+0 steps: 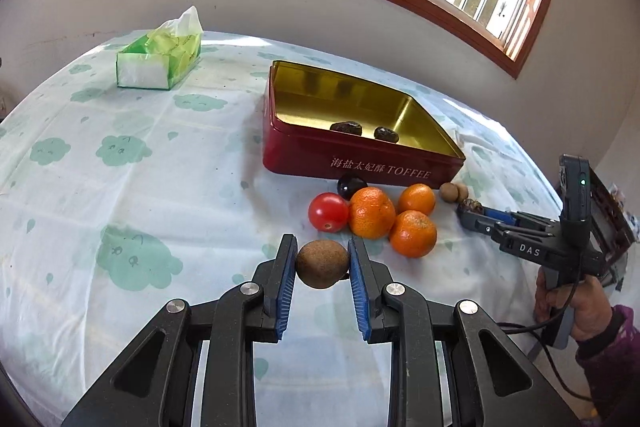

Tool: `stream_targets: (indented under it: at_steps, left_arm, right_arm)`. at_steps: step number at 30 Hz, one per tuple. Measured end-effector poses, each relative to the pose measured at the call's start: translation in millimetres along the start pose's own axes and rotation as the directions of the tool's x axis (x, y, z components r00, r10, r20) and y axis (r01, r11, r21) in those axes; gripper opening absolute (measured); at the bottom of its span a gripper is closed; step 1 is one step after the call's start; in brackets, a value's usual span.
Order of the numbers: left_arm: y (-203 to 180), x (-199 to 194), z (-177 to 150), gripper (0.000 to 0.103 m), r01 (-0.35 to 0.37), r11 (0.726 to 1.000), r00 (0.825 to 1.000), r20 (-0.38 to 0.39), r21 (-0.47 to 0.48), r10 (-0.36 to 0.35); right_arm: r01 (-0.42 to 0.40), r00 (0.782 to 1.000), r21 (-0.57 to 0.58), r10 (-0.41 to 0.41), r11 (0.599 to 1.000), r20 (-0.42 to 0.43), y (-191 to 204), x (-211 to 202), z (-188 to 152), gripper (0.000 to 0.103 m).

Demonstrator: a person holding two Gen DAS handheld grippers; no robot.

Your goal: Organize fruits

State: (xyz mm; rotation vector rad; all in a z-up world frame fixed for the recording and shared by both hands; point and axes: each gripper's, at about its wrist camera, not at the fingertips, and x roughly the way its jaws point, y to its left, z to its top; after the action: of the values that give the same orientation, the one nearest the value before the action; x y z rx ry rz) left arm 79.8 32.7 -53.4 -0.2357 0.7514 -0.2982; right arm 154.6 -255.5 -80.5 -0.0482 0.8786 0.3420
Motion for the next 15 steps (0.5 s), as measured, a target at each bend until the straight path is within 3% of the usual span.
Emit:
stream_targets:
  at_steps: [15]
  left_arm:
    - [-50.3,-42.0,9.9,0.027,-0.068,0.992,0.993,0.098,0.106,0.058]
  right_arm:
    - [-0.006,1.0,0.005,0.006,1.0,0.005,-1.3,0.1,0.1,0.035]
